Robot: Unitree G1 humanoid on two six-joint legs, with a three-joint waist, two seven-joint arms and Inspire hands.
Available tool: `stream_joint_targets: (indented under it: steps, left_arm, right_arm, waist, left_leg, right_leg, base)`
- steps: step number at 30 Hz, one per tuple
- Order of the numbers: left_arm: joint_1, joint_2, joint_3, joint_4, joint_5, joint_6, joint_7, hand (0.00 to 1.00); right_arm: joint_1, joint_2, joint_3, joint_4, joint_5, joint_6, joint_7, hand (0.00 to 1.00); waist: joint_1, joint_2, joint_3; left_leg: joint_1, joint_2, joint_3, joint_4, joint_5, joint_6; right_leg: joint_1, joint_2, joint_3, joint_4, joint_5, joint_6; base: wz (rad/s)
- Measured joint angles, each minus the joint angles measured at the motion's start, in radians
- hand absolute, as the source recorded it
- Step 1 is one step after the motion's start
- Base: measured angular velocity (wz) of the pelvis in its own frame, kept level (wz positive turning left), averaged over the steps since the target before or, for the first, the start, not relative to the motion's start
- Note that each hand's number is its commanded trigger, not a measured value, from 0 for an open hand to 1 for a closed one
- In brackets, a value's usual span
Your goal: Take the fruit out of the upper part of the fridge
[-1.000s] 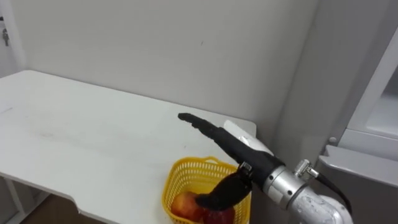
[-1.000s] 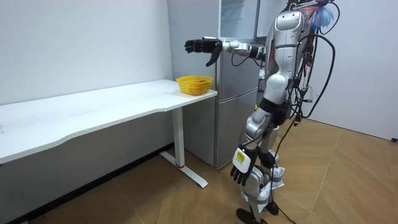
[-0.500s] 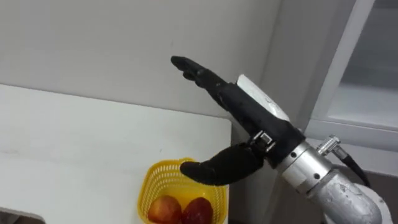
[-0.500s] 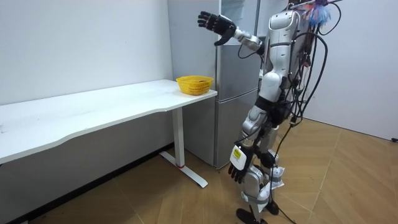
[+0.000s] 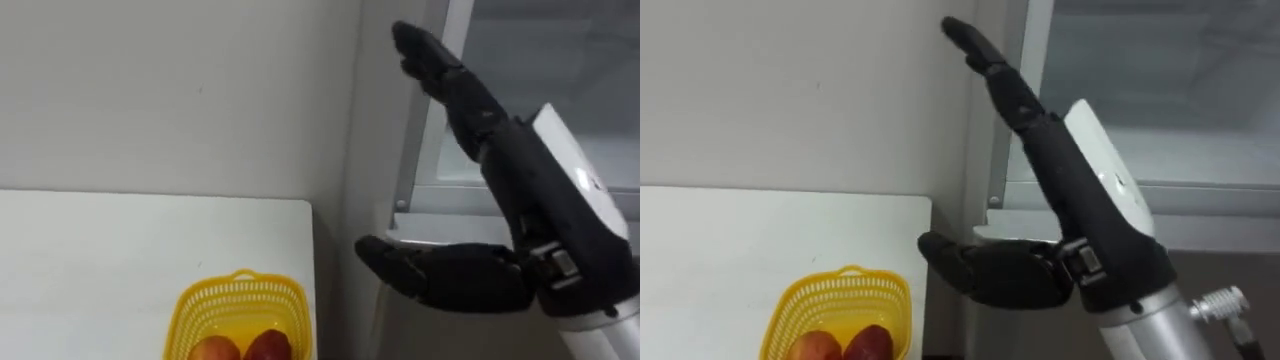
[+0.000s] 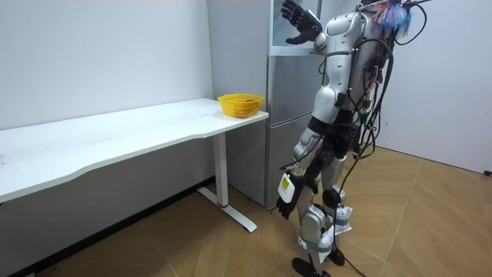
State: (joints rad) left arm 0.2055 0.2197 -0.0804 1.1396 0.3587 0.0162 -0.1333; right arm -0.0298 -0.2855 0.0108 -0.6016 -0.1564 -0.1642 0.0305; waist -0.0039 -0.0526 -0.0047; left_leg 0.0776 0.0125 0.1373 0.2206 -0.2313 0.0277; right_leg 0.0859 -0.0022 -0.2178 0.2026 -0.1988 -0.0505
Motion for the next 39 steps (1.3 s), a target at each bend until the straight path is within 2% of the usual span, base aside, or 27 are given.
stream_joint_targets:
  steps: [4,6,9,14,19,22,26,29,30,34,36,37,39]
  left_arm:
    - [-0.001,-0.007,-0.002,0.002,0.0,-0.006,0.0,0.0]
    - [-0.002,-0.009,-0.003,0.013,0.0,-0.014,0.0,0.0]
    - [-0.004,-0.011,-0.016,0.02,0.0,-0.014,0.011,0.0]
    - [-0.005,-0.011,-0.021,0.018,0.0,-0.013,0.041,0.0]
    - [-0.002,-0.012,-0.023,0.019,0.0,-0.006,0.051,0.0]
    - [-0.008,-0.015,-0.023,0.019,-0.003,0.001,0.06,0.0]
    - [-0.022,-0.018,-0.053,0.017,-0.015,0.016,0.062,0.0]
    - [-0.028,-0.026,-0.05,-0.005,-0.015,0.02,0.061,0.0]
    - [-0.037,-0.032,-0.045,-0.005,-0.016,0.02,0.061,0.0]
    - [-0.063,-0.033,-0.04,-0.01,-0.054,0.02,0.065,0.0]
    - [-0.069,-0.028,-0.04,-0.011,-0.083,0.02,0.066,0.0]
    - [-0.068,-0.027,-0.04,-0.011,-0.09,0.02,0.067,0.0]
    - [-0.06,-0.021,-0.028,-0.012,-0.094,0.015,0.078,0.0]
  right_arm:
    - [0.043,0.011,-0.033,0.0,-0.007,-0.024,-0.035,0.0]
    - [0.075,0.011,-0.055,0.0,-0.007,-0.04,-0.083,0.0]
    - [0.126,0.011,-0.075,0.001,-0.008,-0.044,-0.141,0.0]
    - [0.241,0.013,-0.082,0.023,0.001,-0.052,-0.258,0.0]
    - [0.326,0.019,-0.082,0.096,-0.001,-0.053,-0.345,0.0]
    - [0.349,0.039,-0.082,0.19,0.033,-0.051,-0.36,0.0]
    - [0.373,0.067,-0.075,0.33,0.08,-0.048,-0.389,0.0]
    - [0.391,0.098,-0.076,0.423,0.104,-0.035,-0.388,0.0]
    - [0.4,0.098,-0.078,0.455,0.127,-0.028,-0.388,0.0]
    - [0.401,0.099,-0.08,0.577,0.25,-0.026,-0.398,0.0]
    - [0.399,0.098,-0.08,0.659,0.411,-0.015,-0.405,0.0]
    - [0.399,0.098,-0.08,0.675,0.443,-0.01,-0.411,0.0]
    - [0.397,0.098,-0.085,0.754,0.551,-0.006,-0.421,0.0]
  waist:
    - [-0.035,0.015,-0.0026]
    - [-0.05,0.028,-0.0076]
    - [-0.062,0.04,-0.0061]
    - [-0.082,0.043,-0.006]
    - [-0.082,0.044,-0.0063]
    - [-0.082,0.05,-0.006]
    - [-0.094,0.063,-0.0092]
    - [-0.104,0.075,-0.0088]
    - [-0.105,0.076,-0.0058]
    - [-0.104,0.08,-0.0041]
    - [-0.104,0.077,-0.0042]
    - [-0.104,0.076,-0.004]
    - [-0.106,0.063,-0.0012]
  left_leg:
    - [0.001,0.002,0.012,-0.001,0.0,0.0]
    - [0.007,0.003,0.024,-0.008,0.0,0.0]
    - [0.022,0.005,0.041,-0.023,0.0,0.0]
    - [0.02,0.006,0.055,-0.034,0.0,0.0]
    - [0.02,0.01,0.081,-0.041,0.0,-0.001]
    - [0.021,0.011,0.1,-0.045,0.0,-0.001]
    - [0.018,0.01,0.107,-0.046,0.0,0.0]
    - [0.019,0.01,0.11,-0.047,0.0,0.0]
    - [0.021,0.01,0.11,-0.048,0.0,0.0]
    - [0.025,0.01,0.11,-0.051,0.0,0.0]
    - [0.02,0.01,0.109,-0.051,0.0,0.0]
    - [0.019,0.01,0.109,-0.05,0.0,0.0]
    - [0.017,0.009,0.108,-0.05,0.001,-0.001]
  right_leg:
    - [-0.005,0.004,0.017,0.002,0.005,0.001]
    - [-0.005,0.006,0.025,0.001,0.007,0.001]
    - [-0.009,0.008,0.038,0.001,0.008,0.001]
    - [-0.022,0.012,0.057,0.001,0.008,0.001]
    - [-0.034,0.02,0.087,0.0,0.012,0.001]
    - [-0.039,0.022,0.102,0.001,0.014,0.002]
    - [-0.043,0.02,0.105,0.001,0.015,0.003]
    - [-0.05,0.022,0.112,0.003,0.015,0.003]
    - [-0.051,0.022,0.113,0.003,0.015,0.003]
    - [-0.054,0.022,0.117,0.002,0.011,0.003]
    - [-0.061,0.022,0.118,0.004,0.01,0.004]
    - [-0.066,0.022,0.118,0.006,0.01,0.004]
    - [-0.068,0.021,0.117,0.008,0.009,0.003]
  base:
    - [-0.11]
    - [-0.14]
    - [-0.16]
    - [-0.12]
    - [-0.16]
    - [-0.14]
    - [-0.04]
    - [-0.06]
    - [-0.05]
    - [-0.01]
    - [0.0]
    - [0.0]
    - [0.0]
